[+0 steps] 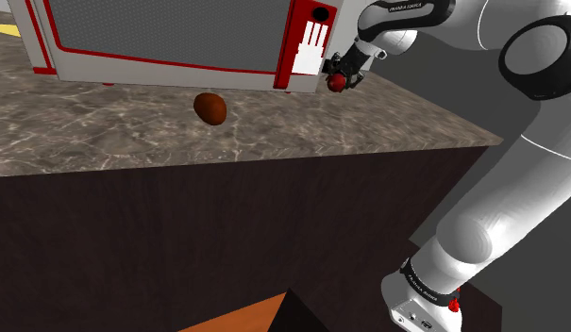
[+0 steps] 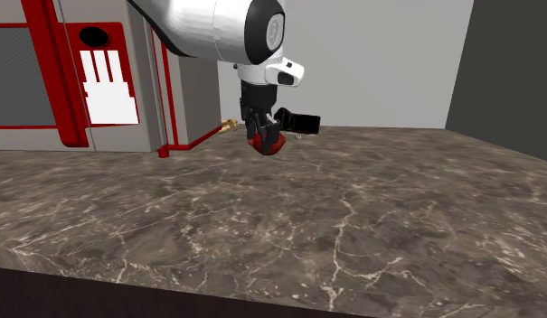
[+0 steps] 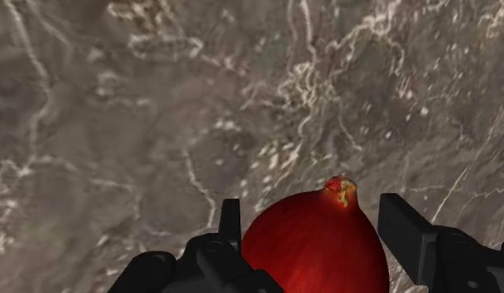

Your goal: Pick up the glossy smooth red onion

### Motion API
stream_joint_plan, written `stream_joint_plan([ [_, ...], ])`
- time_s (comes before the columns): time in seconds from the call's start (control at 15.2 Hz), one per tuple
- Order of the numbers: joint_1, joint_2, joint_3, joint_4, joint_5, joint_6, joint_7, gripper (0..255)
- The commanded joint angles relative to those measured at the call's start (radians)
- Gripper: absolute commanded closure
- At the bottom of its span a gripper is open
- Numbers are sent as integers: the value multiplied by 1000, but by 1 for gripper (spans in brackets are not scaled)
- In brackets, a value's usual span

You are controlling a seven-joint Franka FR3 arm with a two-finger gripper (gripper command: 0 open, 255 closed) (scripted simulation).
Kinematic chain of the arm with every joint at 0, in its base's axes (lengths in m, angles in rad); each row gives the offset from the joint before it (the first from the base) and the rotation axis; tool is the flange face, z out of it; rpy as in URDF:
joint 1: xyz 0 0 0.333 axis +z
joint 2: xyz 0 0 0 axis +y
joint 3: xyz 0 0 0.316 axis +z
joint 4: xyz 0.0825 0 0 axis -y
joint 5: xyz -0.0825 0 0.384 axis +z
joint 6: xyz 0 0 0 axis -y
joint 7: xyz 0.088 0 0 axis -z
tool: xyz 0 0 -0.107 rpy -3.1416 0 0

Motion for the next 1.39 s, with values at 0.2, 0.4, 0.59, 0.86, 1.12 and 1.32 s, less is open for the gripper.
stream_joint_plan([
  [0.2,0,1,0,-2,0,1,0,255],
  [0.4,0,1,0,-1,0,1,0,255],
  [0.59,-1,-3,0,5,-2,-9,1,255],
  [0.86,-1,-6,-1,54,-8,-61,11,255],
  [1.12,-2,-6,-2,108,-13,-114,20,255],
  [1.32,-3,-4,-3,151,-16,-154,26,255],
])
